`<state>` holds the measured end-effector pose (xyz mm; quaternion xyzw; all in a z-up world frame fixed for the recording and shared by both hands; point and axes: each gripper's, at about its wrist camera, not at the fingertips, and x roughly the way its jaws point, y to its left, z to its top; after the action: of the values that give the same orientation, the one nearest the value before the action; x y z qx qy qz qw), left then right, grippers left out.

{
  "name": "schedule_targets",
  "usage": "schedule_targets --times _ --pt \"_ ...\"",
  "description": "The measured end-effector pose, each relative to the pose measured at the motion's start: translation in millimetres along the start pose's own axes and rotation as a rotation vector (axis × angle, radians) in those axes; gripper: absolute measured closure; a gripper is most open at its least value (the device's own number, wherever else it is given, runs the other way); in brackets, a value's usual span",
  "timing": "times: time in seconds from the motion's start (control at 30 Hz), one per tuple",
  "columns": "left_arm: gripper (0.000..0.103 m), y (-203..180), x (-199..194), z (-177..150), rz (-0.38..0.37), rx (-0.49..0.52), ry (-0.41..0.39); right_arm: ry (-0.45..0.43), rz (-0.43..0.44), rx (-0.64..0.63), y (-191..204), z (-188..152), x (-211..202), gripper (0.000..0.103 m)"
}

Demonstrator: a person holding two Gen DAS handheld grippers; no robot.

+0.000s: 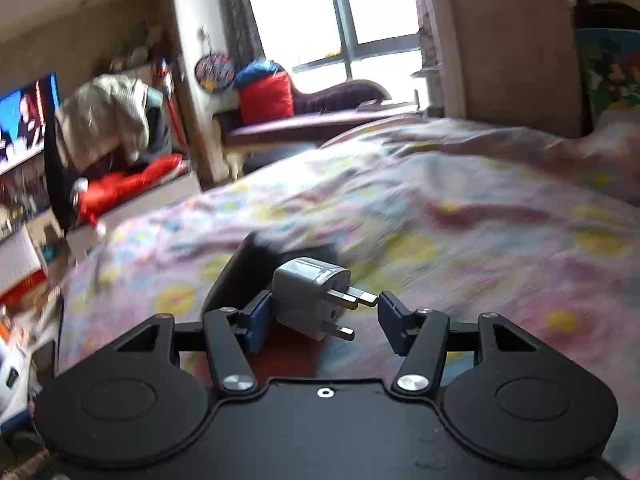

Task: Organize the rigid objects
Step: 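Grasp the grey adapter plug beside the black case with the right gripper, then grasp the red-brown round dish with the left gripper while the right gripper holds the adapter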

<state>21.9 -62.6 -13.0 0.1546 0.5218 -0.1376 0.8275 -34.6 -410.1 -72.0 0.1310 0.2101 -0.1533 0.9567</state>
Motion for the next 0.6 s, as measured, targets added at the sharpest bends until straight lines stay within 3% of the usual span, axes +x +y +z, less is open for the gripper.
schedule_targets --times 0.1,0.23,0.33,0.4,0.6 --pt "0.011 -10 -6 5 -0.027 0.023 -0.037 0.002 -0.012 0.013 -28 7 -7 0.046" --pt "0.011 -40 -10 26 -0.072 0.048 -0.094 -0.014 -0.101 -0.028 -56 -2 -6 0.046" --pt "0.010 -76 -8 49 -0.126 0.083 -0.140 0.029 -0.068 0.127 -85 -6 4 0.046" --pt "0.009 -105 -5 65 -0.154 0.117 -0.177 0.004 -0.050 0.185 -96 -5 3 0.046" --pt "0.005 -164 29 108 -0.200 0.119 -0.186 0.011 -0.039 0.177 -98 -8 0 0.046"
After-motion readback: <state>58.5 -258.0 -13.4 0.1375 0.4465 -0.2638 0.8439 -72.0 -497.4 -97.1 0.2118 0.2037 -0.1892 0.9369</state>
